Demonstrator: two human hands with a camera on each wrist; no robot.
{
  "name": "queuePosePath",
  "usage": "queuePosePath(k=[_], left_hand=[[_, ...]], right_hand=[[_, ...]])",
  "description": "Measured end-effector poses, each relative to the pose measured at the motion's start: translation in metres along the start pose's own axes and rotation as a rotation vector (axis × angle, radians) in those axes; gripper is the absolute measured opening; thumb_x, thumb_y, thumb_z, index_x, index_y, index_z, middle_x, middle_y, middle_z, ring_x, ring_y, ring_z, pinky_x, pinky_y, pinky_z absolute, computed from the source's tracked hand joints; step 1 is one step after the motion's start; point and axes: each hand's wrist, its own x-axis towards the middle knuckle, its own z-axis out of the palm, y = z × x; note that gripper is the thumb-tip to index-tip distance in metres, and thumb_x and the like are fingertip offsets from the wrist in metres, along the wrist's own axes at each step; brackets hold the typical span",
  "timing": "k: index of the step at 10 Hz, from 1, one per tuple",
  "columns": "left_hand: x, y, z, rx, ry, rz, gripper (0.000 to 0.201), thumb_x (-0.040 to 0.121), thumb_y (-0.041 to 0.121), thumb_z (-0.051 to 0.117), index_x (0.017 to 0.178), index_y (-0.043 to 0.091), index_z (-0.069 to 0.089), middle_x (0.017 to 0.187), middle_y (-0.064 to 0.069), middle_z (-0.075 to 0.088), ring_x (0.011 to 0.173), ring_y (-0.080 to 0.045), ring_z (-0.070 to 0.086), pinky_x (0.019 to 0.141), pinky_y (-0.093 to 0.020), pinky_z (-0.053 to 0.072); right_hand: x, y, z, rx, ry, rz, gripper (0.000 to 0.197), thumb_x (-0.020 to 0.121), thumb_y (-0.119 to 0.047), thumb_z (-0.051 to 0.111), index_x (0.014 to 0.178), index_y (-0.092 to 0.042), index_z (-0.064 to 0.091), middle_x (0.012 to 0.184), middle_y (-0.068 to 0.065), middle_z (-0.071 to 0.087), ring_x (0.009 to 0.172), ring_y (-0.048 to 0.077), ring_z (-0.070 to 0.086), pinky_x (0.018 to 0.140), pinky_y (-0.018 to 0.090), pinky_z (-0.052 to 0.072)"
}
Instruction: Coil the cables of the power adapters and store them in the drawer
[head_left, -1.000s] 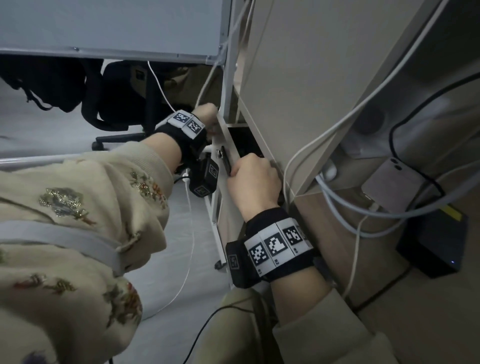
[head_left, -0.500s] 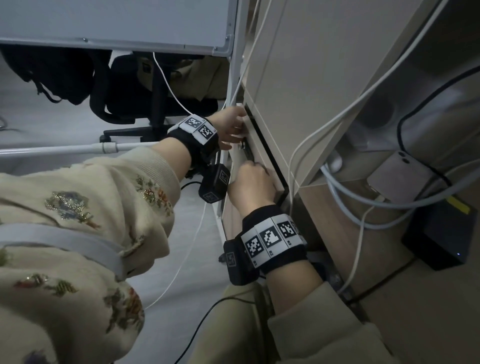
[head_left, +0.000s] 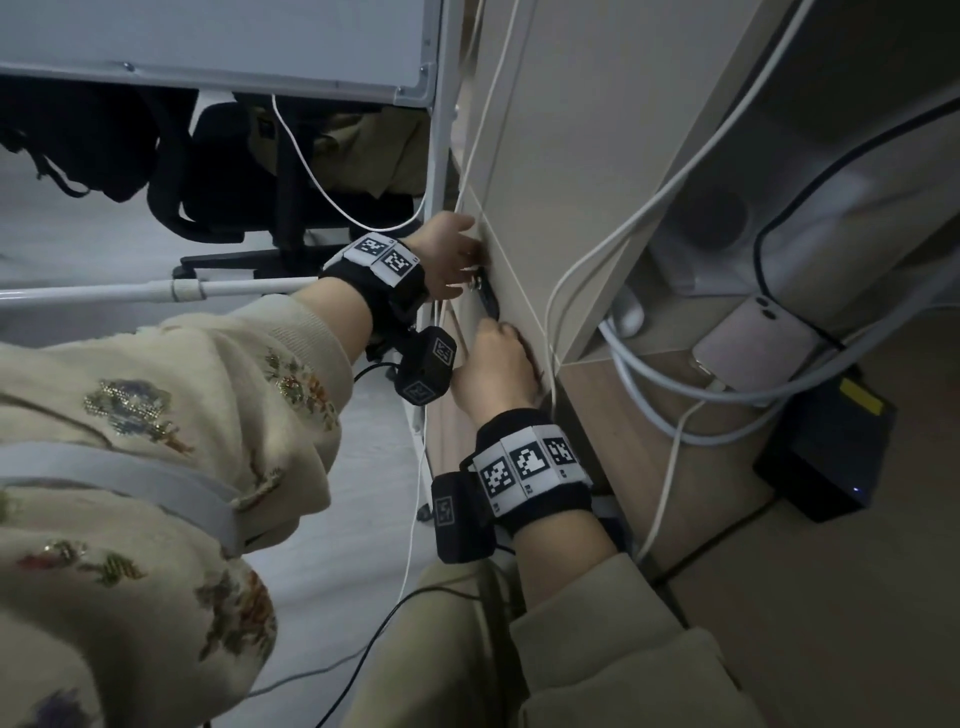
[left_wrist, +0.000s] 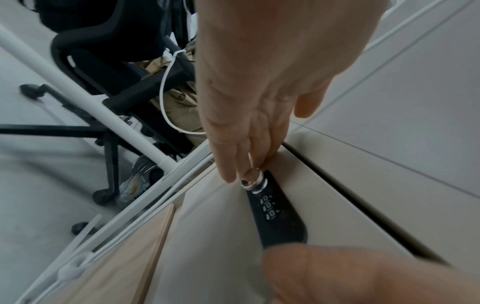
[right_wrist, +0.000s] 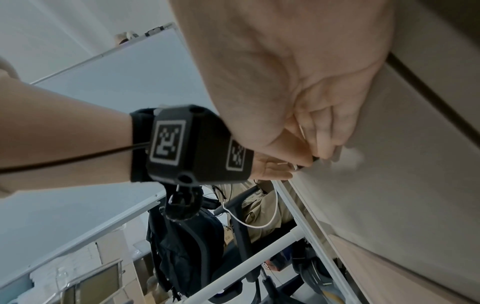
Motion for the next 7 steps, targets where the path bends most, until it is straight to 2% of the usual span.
queuePosePath(k=[1, 2, 3, 4, 5, 6, 7], left_hand=[[-0.016, -0.017, 0.011, 0.729, 0.168, 0.133, 0.051, 0.105, 0.037, 0.022, 0.136, 0.01, 0.053, 0.126, 0.001, 0.058, 0.124, -0.02, 0.043, 0.112, -0.033, 0.027], [-0.017, -0.024, 0.013, 0.315, 0.085, 0.172, 0.063, 0.097, 0.043, 0.035, 0.147, 0.004, 0.038, 0.155, -0.014, 0.038, 0.143, -0.027, 0.032, 0.108, -0.022, 0.032], [-0.037, -0.018, 0.006, 0.165, -0.02, 0.135, 0.053, 0.105, 0.039, 0.028, 0.147, 0.009, 0.041, 0.157, -0.002, 0.035, 0.146, -0.014, 0.026, 0.111, -0.029, 0.021], [-0.05, -0.021, 0.001, 0.265, -0.036, 0.201, 0.045, 0.107, 0.027, 0.028, 0.147, 0.009, 0.041, 0.151, 0.001, 0.042, 0.144, -0.013, 0.03, 0.108, -0.029, 0.024], [-0.072, -0.021, -0.001, 0.282, -0.059, 0.2, 0.04, 0.106, 0.027, 0.034, 0.14, 0.013, 0.048, 0.145, 0.0, 0.05, 0.138, -0.014, 0.04, 0.106, -0.033, 0.03], [-0.095, -0.021, -0.001, 0.338, -0.053, 0.221, 0.023, 0.103, 0.023, 0.044, 0.118, 0.014, 0.058, 0.121, -0.002, 0.064, 0.12, -0.018, 0.056, 0.108, -0.041, 0.041], [-0.105, -0.022, -0.003, 0.372, -0.017, 0.266, 0.015, 0.099, 0.02, 0.049, 0.102, 0.014, 0.063, 0.099, -0.001, 0.068, 0.097, -0.02, 0.062, 0.103, -0.042, 0.045]], right_hand=[[0.0, 0.002, -0.001, 0.06, -0.032, -0.027, 0.044, 0.089, 0.003, 0.049, 0.133, -0.003, 0.049, 0.137, 0.014, 0.047, 0.124, 0.034, 0.05, 0.096, 0.038, 0.043], [-0.004, 0.003, -0.006, 0.087, -0.063, -0.006, 0.045, 0.09, 0.003, 0.048, 0.135, -0.002, 0.046, 0.14, 0.014, 0.045, 0.127, 0.033, 0.047, 0.099, 0.035, 0.04], [-0.01, 0.003, -0.008, 0.115, -0.049, 0.003, 0.041, 0.09, 0.0, 0.05, 0.131, -0.002, 0.047, 0.136, 0.015, 0.047, 0.124, 0.033, 0.05, 0.096, 0.034, 0.041], [-0.021, -0.002, -0.009, 0.097, -0.014, -0.022, 0.038, 0.092, -0.005, 0.05, 0.13, -0.004, 0.05, 0.133, 0.015, 0.051, 0.121, 0.034, 0.052, 0.097, 0.039, 0.043], [-0.031, -0.008, -0.011, 0.104, 0.023, -0.062, 0.041, 0.095, -0.009, 0.047, 0.136, -0.01, 0.05, 0.135, 0.012, 0.053, 0.123, 0.031, 0.051, 0.095, 0.035, 0.041], [-0.042, -0.014, -0.015, 0.147, 0.049, -0.11, 0.038, 0.096, -0.011, 0.046, 0.133, -0.015, 0.055, 0.132, 0.008, 0.059, 0.122, 0.028, 0.053, 0.096, 0.031, 0.041], [-0.045, -0.015, -0.022, 0.256, 0.17, -0.167, 0.032, 0.094, -0.013, 0.047, 0.12, -0.02, 0.064, 0.12, 0.005, 0.066, 0.113, 0.025, 0.059, 0.098, 0.033, 0.046]])
